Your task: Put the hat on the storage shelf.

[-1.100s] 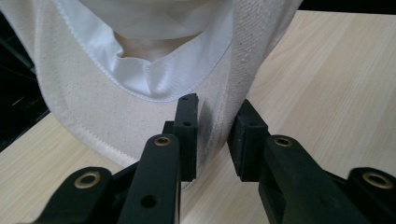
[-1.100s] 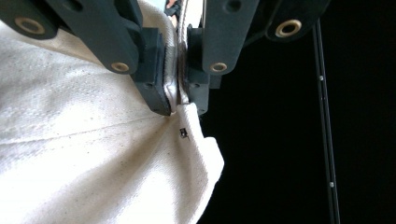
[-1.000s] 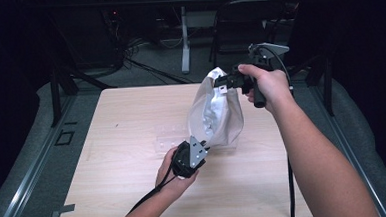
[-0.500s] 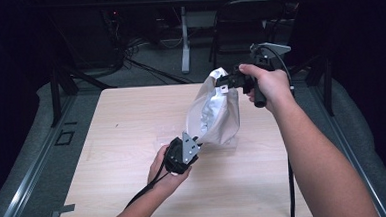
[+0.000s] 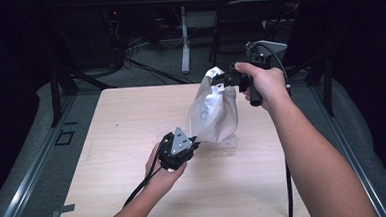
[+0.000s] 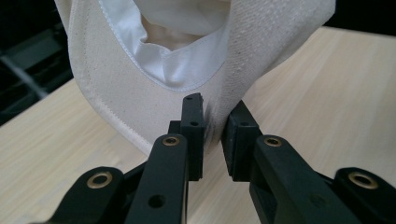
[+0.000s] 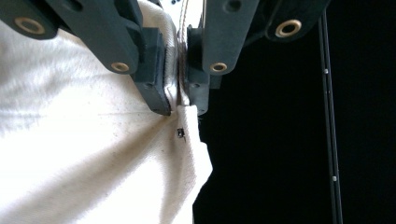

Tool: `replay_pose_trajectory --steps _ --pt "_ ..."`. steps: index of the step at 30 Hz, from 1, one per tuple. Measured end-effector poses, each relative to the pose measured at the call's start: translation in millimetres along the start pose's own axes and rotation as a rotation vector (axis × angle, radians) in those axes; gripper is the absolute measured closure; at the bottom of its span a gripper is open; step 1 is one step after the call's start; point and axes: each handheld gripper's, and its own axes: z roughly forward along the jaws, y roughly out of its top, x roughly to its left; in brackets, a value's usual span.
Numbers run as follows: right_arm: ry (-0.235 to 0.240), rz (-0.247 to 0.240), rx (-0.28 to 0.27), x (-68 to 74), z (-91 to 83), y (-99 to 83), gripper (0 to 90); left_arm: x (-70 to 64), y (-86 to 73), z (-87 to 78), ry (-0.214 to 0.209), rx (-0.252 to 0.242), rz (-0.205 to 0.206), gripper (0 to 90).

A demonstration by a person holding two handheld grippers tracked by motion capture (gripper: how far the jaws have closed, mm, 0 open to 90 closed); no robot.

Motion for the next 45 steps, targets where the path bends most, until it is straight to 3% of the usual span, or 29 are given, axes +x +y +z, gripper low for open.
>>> replay_pose_trajectory --steps 5,9,15,18,22,37,41,45 --pt "0.008 -0.008 0.0 1.9 5.0 -0.1 81.1 10.1 -1.8 0.3 -0.061 -0.042 -0.013 82.5" --pt "0.016 -0.013 -0.007 2.0 7.3 0.4 81.1 25.0 -6.4 -0.5 -0.127 -0.083 -0.062 82.7" --pt "0.016 -0.015 -0.01 0.8 9.9 1.6 81.1 41.1 -10.7 -0.5 -0.173 -0.108 -0.13 82.7" --pt "0.022 -0.018 -0.01 0.2 12.0 2.3 81.1 44.8 -12.4 0.2 -0.192 -0.116 -0.141 82.7" --pt "0.019 -0.019 -0.004 -0.1 16.3 2.4 81.1 44.7 -17.3 2.5 -0.194 -0.125 -0.145 82.9" --pt "0.016 -0.049 0.031 7.9 44.9 -0.7 81.1 44.5 -40.7 2.3 -0.183 -0.192 -0.225 83.3" --pt "0.008 -0.063 0.055 11.9 55.6 -3.2 81.0 40.5 -49.4 1.2 -0.141 -0.229 -0.234 83.9" --pt "0.005 -0.076 0.07 15.7 63.4 -5.4 81.0 39.6 -55.3 0.3 -0.13 -0.255 -0.25 84.0"
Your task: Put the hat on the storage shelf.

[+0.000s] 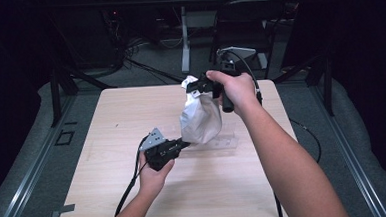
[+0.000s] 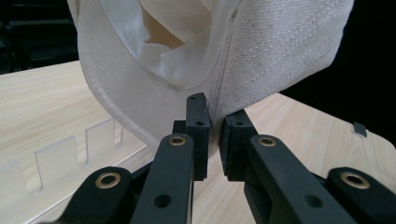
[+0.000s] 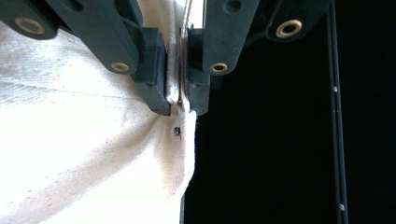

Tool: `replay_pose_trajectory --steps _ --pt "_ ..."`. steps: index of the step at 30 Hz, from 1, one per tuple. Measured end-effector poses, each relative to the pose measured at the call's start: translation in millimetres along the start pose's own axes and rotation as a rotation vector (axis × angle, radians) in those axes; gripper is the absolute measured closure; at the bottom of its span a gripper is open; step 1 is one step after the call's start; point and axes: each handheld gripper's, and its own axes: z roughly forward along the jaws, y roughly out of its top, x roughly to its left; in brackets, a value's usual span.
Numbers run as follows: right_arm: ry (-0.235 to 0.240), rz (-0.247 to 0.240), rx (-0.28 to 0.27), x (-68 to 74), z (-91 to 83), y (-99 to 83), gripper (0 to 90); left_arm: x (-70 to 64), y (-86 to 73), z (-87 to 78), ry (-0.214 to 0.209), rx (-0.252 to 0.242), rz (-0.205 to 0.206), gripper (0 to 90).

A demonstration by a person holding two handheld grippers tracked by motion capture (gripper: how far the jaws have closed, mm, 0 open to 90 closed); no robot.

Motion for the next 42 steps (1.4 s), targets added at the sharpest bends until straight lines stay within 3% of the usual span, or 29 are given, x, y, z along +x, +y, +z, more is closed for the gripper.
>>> replay_pose_trajectory --steps 4,9,12,16,24,25,26,31,32,34,36,38,42 --pt "-0.008 -0.011 0.017 3.4 7.3 -1.8 80.9 -1.1 -5.4 -2.5 0.019 -0.029 -0.035 84.2" --pt "-0.022 -0.018 0.032 5.9 13.8 -3.5 81.0 -1.0 -12.9 -5.9 0.05 -0.042 -0.028 84.5" --pt "-0.029 -0.024 0.036 6.2 15.8 -3.8 80.9 0.3 -15.3 -4.8 0.04 -0.046 -0.042 84.4" --pt "-0.04 -0.03 0.037 6.1 17.7 -4.2 80.9 -1.9 -15.3 -6.5 0.082 -0.031 -0.011 84.6" --pt "-0.058 -0.033 0.05 8.3 24.8 -5.6 80.7 -6.5 -18.1 -5.8 0.106 -0.002 -0.044 84.9" --pt "-0.059 -0.042 0.048 8.2 25.4 -5.5 80.7 -7.9 -12.6 -4.7 0.114 0.022 0.007 84.9" --pt "-0.059 -0.042 0.048 8.2 25.4 -5.5 80.7 -7.9 -12.6 -4.7 0.114 0.022 0.007 85.2" --pt "-0.062 -0.045 0.04 7.6 25.2 -2.8 80.2 4.0 -10.0 -6.4 0.05 0.033 -0.08 85.1" --pt "-0.063 -0.044 0.04 7.6 25.9 -2.8 80.2 4.5 -11.5 -7.4 0.052 0.031 -0.08 85.2" --pt "-0.073 -0.047 0.039 7.7 28.3 -3.1 80.1 6.7 -11.8 -9.4 0.086 0.052 -0.03 85.2" --pt "-0.099 -0.043 0.044 7.9 31.9 -3.5 80.2 5.7 -11.5 -9.8 0.094 0.065 -0.003 85.1" --pt "-0.094 -0.044 0.046 6.9 34.9 -3.7 80.0 3.0 -15.1 -5.7 0.098 0.07 -0.026 85.3" --pt "-0.08 -0.044 0.051 1.9 38.9 -2.6 78.3 4.8 -27.0 -2.3 0.093 0.028 -0.127 85.3"
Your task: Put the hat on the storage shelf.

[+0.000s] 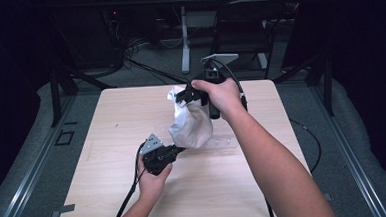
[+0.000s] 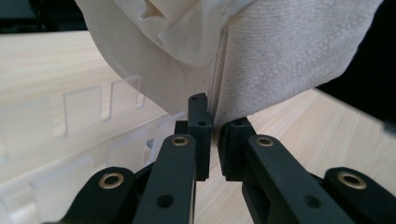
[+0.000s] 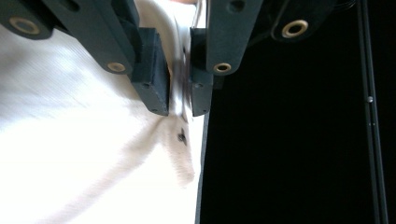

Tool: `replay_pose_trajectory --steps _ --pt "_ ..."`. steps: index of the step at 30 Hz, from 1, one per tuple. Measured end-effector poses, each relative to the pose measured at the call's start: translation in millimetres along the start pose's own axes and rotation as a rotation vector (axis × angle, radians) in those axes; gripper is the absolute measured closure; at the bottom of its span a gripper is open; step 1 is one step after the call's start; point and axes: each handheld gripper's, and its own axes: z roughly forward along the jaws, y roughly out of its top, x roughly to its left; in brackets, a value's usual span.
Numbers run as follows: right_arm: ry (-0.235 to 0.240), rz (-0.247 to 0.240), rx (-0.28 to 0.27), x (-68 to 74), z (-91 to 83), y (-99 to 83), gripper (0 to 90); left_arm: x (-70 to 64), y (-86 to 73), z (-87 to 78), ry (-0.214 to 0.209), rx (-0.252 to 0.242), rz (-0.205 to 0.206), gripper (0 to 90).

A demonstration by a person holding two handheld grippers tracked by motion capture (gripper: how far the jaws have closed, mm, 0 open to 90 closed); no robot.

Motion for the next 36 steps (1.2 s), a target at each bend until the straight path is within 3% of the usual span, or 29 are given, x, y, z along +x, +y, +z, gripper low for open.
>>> replay_pose_trajectory --steps 6,7,9,11,14,15,18,21,22,23,24,25,27,36 --pt "-0.018 0.006 -0.008 -0.6 2.5 -0.1 73.4 1.5 -5.0 -0.6 -0.001 -0.028 -0.028 85.2" --pt "-0.015 0.002 -0.004 -0.8 1.9 0.0 72.7 1.1 -5.2 -1.1 0.004 -0.024 -0.016 85.1" --pt "-0.014 -0.001 -0.006 -0.7 1.1 -0.1 72.1 -10.1 -2.5 -1.0 0.064 0.023 0.131 85.0" --pt "-0.012 -0.002 -0.015 -0.4 -0.5 -0.9 71.4 -13.7 -2.2 0.3 0.071 0.058 0.148 85.3" --pt "-0.01 -0.007 -0.027 -2.9 -6.4 -0.7 71.4 -17.9 -7.1 7.0 0.099 0.137 0.229 85.3" --pt "-0.007 -0.011 -0.032 -4.3 -8.4 -0.2 71.3 -17.8 -8.8 7.0 0.101 0.132 0.232 85.3" --pt "-0.017 -0.004 -0.033 -7.5 -14.7 0.8 70.8 -13.7 -10.7 6.5 0.086 0.112 0.179 84.8" --pt "-0.018 -0.005 -0.047 -10.7 -20.4 0.7 69.0 -9.1 -10.7 5.9 0.065 0.099 0.089 83.0" --pt "-0.015 -0.006 -0.052 -11.4 -22.2 0.5 68.3 -9.1 -11.3 6.3 0.084 0.09 0.062 81.2" --pt "-0.016 -0.009 -0.053 -12.6 -24.3 0.3 68.0 -5.6 -9.5 3.6 0.044 0.134 0.048 79.5" --pt "-0.012 -0.016 -0.061 -14.7 -26.6 0.2 67.6 -6.2 -10.9 5.3 0.073 0.113 0.031 75.8" --pt "-0.011 -0.015 -0.065 -16.4 -28.7 0.1 67.5 -5.2 -10.8 4.7 0.066 0.121 0.021 73.1" --pt "-0.016 0.008 -0.071 -18.9 -31.5 -0.1 67.7 -4.9 -10.6 4.0 0.068 0.125 0.019 72.2" --pt "-0.026 0.015 -0.082 -26.4 -41.6 -0.2 67.4 -4.5 -9.5 2.5 0.084 0.134 0.033 67.0"
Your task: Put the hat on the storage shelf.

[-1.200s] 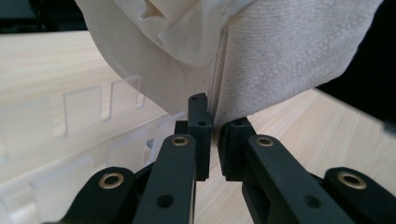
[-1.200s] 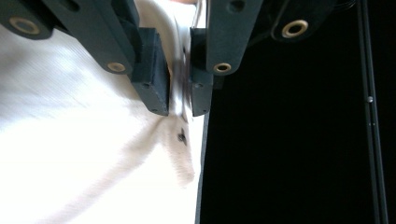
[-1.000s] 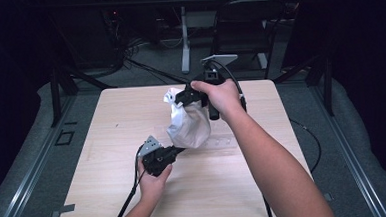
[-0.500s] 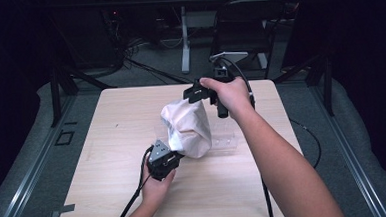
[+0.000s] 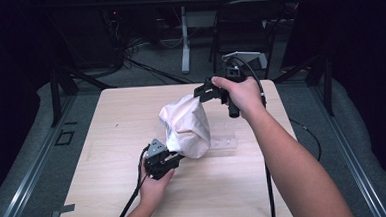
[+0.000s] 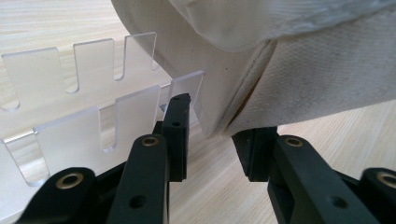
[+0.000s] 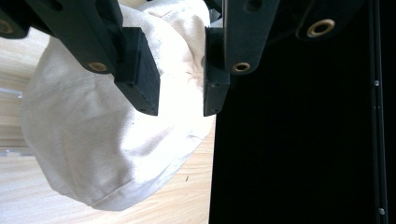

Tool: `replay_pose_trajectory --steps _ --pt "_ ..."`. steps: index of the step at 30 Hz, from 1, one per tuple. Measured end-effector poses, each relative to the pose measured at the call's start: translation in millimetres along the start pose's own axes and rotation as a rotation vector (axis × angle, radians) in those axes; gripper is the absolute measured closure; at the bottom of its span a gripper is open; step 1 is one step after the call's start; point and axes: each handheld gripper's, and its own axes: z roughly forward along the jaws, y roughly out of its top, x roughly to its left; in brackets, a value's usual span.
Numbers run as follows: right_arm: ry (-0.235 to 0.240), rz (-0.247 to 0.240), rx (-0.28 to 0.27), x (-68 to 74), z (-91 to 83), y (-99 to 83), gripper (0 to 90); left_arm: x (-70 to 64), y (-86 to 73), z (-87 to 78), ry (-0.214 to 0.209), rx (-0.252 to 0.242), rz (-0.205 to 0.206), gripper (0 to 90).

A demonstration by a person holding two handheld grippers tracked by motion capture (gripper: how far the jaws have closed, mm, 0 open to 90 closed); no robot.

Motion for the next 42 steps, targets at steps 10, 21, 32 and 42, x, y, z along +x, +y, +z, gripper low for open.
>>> replay_pose_trajectory --steps 10,21,32,42 --pt "-0.014 -0.004 -0.012 -2.6 -8.3 -0.5 67.1 -1.9 3.0 -11.2 0.017 -0.011 0.017 55.1" --pt "-0.059 -0.016 -0.037 -14.4 -30.7 -4.8 65.3 7.3 5.1 -40.0 0.036 -0.002 0.038 47.0" --pt "-0.14 -0.066 -0.04 -34.0 -48.6 -25.1 64.2 15.1 2.8 -71.3 0.059 0.001 0.063 45.3" --pt "-0.243 -0.131 -0.013 -62.1 -44.7 -57.5 63.0 37.1 -13.9 -95.1 0.103 0.047 0.025 44.4"
